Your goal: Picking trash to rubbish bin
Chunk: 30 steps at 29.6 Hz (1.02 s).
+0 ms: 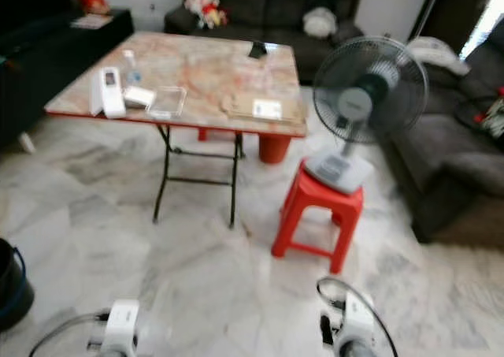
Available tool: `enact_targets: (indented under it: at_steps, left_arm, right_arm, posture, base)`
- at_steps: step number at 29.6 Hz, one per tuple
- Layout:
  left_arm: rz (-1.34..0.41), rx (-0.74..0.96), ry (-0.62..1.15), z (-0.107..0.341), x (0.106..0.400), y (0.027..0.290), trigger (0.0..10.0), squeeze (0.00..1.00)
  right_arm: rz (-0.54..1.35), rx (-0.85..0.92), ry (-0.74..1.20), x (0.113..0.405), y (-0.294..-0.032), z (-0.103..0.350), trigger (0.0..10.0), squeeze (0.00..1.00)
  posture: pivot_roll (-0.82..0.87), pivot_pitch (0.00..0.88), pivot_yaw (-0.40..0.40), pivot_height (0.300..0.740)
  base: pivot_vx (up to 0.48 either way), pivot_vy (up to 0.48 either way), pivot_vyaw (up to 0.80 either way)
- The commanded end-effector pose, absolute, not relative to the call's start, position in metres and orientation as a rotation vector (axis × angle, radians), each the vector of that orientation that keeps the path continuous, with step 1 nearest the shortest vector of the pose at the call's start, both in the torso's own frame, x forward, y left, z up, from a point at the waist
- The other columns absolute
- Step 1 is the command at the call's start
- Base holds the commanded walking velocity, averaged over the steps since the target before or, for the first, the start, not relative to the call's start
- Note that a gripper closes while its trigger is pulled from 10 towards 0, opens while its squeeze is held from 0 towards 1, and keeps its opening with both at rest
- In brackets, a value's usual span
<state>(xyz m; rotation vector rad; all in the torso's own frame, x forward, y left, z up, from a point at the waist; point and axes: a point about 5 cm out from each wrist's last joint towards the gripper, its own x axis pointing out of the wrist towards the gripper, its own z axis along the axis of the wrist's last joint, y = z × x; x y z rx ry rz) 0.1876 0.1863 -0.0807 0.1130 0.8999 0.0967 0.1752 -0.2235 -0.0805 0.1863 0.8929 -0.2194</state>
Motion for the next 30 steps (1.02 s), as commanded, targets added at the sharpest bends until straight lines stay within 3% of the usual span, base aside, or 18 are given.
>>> enact_targets:
  at_steps: [1,10,26,30]
  left_arm:
    - [0.109,0.103,0.923,-0.084,0.183,0.184,10.0,0.00]
    - [0.118,0.103,0.893,-0.078,0.193,0.185,10.0,0.00]
    - [0.125,0.118,0.929,-0.085,0.180,0.184,10.0,0.00]
    - [0.124,0.123,0.933,-0.085,0.180,0.183,10.0,0.00]
  right_arm:
    - [-0.217,0.181,0.846,0.191,-0.224,-0.072,10.0,0.00]
    - [-0.188,0.162,0.853,0.197,-0.220,-0.071,10.0,0.00]
    - [-0.172,0.141,0.876,0.194,-0.218,-0.073,10.0,0.00]
    - [-0.170,0.140,0.873,0.194,-0.218,-0.073,10.0,0.00]
  posture:
    - [-0.12,0.004,-0.085,0.740]
    - [-0.10,0.001,-0.087,0.740]
    - [-0.10,0.000,-0.091,0.740]
    - [-0.10,0.000,-0.097,0.740]
  base:
    - [0.000,0.000,0.00]
    - [0.000,0.000,0.79]
    - [0.000,0.000,0.79]
    - [0.275,0.000,0.58]
